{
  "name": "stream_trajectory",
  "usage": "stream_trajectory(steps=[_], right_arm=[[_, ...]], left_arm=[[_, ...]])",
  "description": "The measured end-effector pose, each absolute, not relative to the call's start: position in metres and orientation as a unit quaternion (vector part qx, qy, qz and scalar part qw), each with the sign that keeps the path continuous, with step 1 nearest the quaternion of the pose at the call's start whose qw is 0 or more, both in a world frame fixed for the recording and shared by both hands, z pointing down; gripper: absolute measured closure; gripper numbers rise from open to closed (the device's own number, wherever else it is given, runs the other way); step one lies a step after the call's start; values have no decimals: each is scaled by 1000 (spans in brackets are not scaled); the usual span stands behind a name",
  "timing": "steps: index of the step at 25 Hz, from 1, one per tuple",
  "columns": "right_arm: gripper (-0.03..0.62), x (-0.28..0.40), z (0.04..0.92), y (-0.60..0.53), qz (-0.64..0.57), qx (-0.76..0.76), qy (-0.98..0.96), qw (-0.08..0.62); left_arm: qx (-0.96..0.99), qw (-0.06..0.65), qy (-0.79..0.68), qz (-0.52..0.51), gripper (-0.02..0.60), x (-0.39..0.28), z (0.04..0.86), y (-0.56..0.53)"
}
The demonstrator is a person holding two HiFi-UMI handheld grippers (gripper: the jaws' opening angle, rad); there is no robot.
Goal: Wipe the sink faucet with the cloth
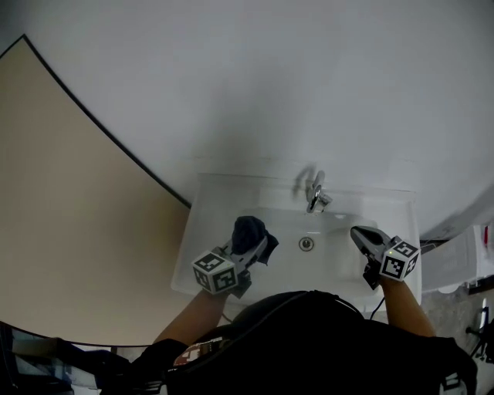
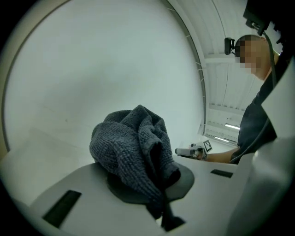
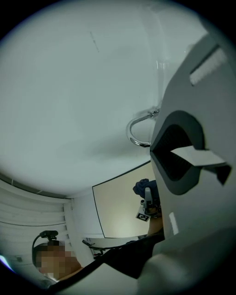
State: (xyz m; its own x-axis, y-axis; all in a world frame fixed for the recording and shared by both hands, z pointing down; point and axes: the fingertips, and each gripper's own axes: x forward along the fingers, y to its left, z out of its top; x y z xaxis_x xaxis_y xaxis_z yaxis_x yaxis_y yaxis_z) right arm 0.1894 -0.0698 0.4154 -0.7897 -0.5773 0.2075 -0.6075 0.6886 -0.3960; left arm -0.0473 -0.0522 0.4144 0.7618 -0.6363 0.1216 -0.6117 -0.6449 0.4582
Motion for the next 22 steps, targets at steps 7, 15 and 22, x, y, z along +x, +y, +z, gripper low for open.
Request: stream_trajectory(steps=[7, 15, 22], right_arm=[[594, 194, 423, -59, 229, 344, -909, 54], [595, 218, 423, -53, 233, 367, -899, 47], [595, 216, 418, -58, 224, 362, -903, 54]], left_arm=[[915, 250, -315, -27, 560, -25, 406, -48], [921, 244, -304, -13, 560, -17, 407, -46], [918, 247, -309, -10, 560, -20, 407, -49]])
